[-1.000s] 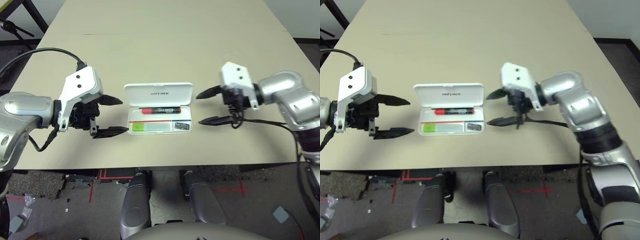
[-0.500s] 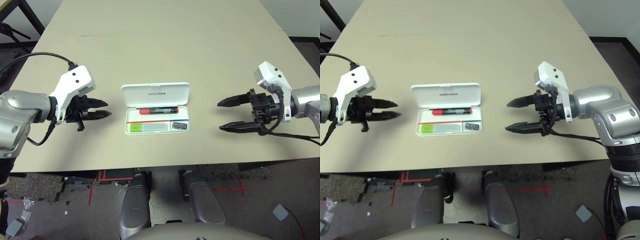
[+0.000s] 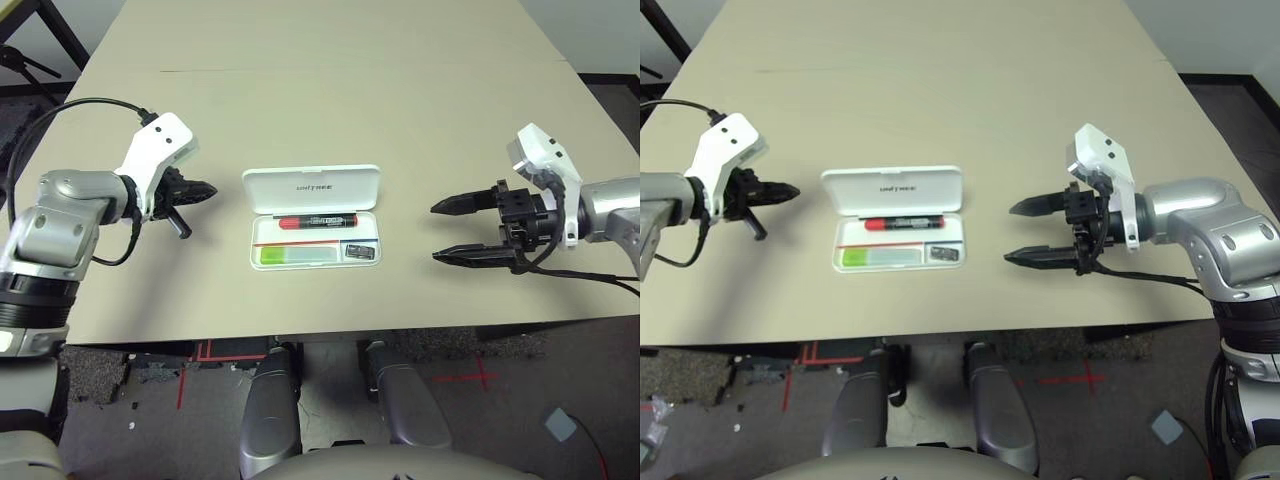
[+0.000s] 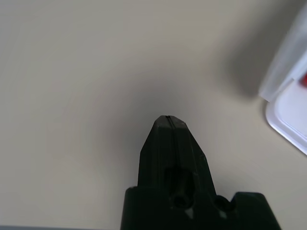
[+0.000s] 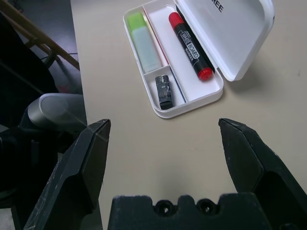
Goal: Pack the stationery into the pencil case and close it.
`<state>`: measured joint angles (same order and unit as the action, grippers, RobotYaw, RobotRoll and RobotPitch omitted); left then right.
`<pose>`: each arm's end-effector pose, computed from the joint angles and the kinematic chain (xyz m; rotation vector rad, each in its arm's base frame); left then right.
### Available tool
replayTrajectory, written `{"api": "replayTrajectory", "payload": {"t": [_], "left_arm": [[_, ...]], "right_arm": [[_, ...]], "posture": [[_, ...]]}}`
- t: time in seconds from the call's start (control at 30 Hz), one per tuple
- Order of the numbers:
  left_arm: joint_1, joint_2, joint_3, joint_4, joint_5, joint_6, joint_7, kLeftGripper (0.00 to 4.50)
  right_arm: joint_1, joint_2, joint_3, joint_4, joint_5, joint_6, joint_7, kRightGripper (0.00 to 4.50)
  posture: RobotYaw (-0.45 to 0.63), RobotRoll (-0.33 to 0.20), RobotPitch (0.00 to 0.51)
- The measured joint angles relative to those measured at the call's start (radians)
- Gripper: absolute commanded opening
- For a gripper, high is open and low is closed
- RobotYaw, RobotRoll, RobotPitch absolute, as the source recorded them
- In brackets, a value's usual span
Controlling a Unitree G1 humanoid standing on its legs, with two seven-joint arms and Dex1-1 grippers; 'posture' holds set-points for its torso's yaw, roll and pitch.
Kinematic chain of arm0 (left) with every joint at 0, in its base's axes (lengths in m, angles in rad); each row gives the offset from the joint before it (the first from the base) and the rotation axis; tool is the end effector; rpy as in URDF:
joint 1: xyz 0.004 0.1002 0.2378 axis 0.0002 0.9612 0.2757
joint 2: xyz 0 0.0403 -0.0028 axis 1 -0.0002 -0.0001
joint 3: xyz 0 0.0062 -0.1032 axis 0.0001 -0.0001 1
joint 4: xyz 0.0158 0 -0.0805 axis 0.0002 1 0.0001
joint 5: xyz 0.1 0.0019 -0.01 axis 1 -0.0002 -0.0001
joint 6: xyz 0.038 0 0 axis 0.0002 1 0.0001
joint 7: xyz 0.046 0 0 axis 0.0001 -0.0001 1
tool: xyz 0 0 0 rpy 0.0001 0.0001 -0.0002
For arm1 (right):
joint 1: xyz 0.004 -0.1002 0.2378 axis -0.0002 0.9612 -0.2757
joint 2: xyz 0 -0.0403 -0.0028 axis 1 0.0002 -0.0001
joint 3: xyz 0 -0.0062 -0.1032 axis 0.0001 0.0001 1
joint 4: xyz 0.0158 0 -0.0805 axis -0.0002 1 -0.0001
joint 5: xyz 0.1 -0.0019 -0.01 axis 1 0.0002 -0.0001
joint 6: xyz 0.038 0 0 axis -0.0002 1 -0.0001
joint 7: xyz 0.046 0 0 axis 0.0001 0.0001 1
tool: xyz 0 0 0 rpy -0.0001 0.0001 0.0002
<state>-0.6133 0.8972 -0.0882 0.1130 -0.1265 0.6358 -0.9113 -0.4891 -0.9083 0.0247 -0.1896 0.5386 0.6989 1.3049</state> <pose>0.2796 0.2808 0.2161 0.5837 0.4271 -0.5925 0.2540 -0.2493 0.2175 -0.3145 0.3383 1.3290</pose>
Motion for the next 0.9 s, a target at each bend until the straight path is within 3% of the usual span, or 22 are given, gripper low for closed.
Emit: {"api": "replayTrajectory", "payload": {"t": [0.3, 0.5, 0.9], "left_arm": [[-0.069, -0.11, -0.008, 0.02, 0.004, -0.003, 0.021, 0.02], [-0.067, -0.116, -0.009, -0.078, -0.053, 0.008, -0.061, 0.02], [0.05, -0.09, -0.03, -0.262, -0.166, 0.004, -0.225, 0.02]], "right_arm": [[0.0, 0.001, 0.002, -0.001, 0.0, 0.0, -0.007, 4.5], [0.001, 0.001, 0.003, -0.007, 0.0, 0.0, -0.013, 4.5], [0.005, 0.0, 0.006, -0.008, -0.002, 0.0, -0.016, 4.5]], "posture": [[-0.07, 0.0, 0.224], [-0.07, 0.0, 0.226], [-0.07, 0.0, 0.228]]}}
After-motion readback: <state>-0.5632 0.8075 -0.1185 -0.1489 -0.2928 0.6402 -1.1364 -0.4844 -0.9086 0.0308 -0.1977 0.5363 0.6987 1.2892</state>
